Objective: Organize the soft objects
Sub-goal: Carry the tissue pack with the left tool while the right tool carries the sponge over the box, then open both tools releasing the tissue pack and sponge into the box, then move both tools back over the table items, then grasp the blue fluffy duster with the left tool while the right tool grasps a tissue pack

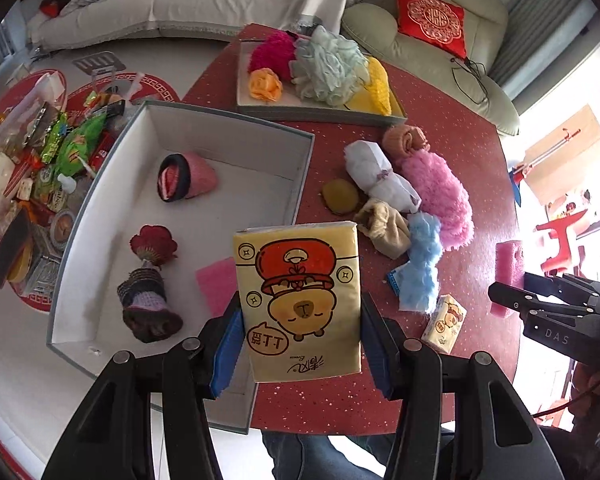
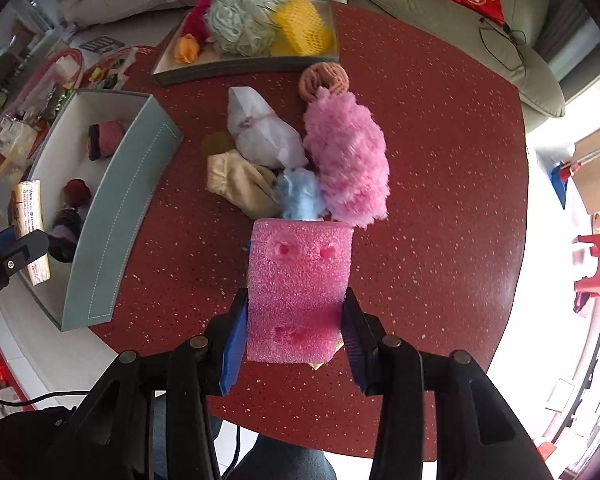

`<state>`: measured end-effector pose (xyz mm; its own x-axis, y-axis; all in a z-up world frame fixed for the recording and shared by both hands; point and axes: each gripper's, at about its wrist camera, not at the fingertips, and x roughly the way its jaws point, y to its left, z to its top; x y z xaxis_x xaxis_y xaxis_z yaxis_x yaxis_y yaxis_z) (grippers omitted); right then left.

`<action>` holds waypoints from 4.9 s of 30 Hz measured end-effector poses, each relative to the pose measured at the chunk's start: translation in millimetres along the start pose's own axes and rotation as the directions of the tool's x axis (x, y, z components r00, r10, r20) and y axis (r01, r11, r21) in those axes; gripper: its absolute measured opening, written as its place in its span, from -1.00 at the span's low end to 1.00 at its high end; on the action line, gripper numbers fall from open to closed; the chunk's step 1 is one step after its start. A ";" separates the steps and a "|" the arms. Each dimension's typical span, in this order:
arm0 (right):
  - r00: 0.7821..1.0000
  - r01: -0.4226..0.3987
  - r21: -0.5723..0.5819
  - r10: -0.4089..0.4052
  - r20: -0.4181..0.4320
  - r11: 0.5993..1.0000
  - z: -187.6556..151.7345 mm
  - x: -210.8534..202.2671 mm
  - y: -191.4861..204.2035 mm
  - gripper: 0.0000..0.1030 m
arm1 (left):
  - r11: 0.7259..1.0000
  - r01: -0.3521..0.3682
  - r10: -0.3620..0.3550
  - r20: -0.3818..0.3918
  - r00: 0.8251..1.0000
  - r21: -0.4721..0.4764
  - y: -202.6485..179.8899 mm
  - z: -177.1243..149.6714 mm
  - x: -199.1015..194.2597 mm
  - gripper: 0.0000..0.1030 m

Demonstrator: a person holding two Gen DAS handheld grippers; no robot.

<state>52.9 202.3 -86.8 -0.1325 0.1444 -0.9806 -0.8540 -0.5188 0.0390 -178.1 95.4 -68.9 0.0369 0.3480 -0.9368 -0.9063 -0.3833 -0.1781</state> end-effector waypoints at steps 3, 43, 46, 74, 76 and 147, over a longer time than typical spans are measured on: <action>1.000 0.002 -0.052 -0.001 0.024 0.999 8.4 -6.1 16.1 -0.09 | 0.999 -0.012 0.013 0.022 1.000 -0.043 16.0 -3.0 -6.5 0.07; 0.984 -0.179 -0.282 0.177 -0.032 0.943 79.1 -6.8 191.7 -0.09 | 0.951 -0.120 0.116 -0.032 0.993 -0.283 124.7 -15.4 9.0 0.07; 0.984 -0.177 -0.314 0.172 -0.045 0.933 80.4 -0.8 209.3 -0.09 | 0.946 -0.130 0.125 -0.038 0.991 -0.297 133.8 -12.3 13.1 0.07; 0.981 -0.143 -0.317 0.093 -0.168 0.938 93.4 43.5 249.3 -0.09 | 0.951 -0.118 0.088 -0.118 0.989 -0.287 158.5 2.6 48.4 0.07; 0.981 -0.140 -0.316 0.089 -0.171 0.938 94.7 46.1 250.2 -0.09 | 0.952 -0.118 0.084 -0.127 0.988 -0.284 158.8 2.8 51.3 0.07; 0.958 -0.126 0.448 0.226 -0.177 0.885 -92.9 94.0 -79.7 0.99 | 0.988 -0.028 0.091 -0.425 0.901 0.153 -97.0 -7.3 112.9 1.00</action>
<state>155.2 178.9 -199.9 -0.2309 -0.1284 -0.9645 -0.9646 -0.0996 0.2442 -82.9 165.5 -159.6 0.1294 -0.0854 -0.9879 -0.9607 -0.2576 -0.1036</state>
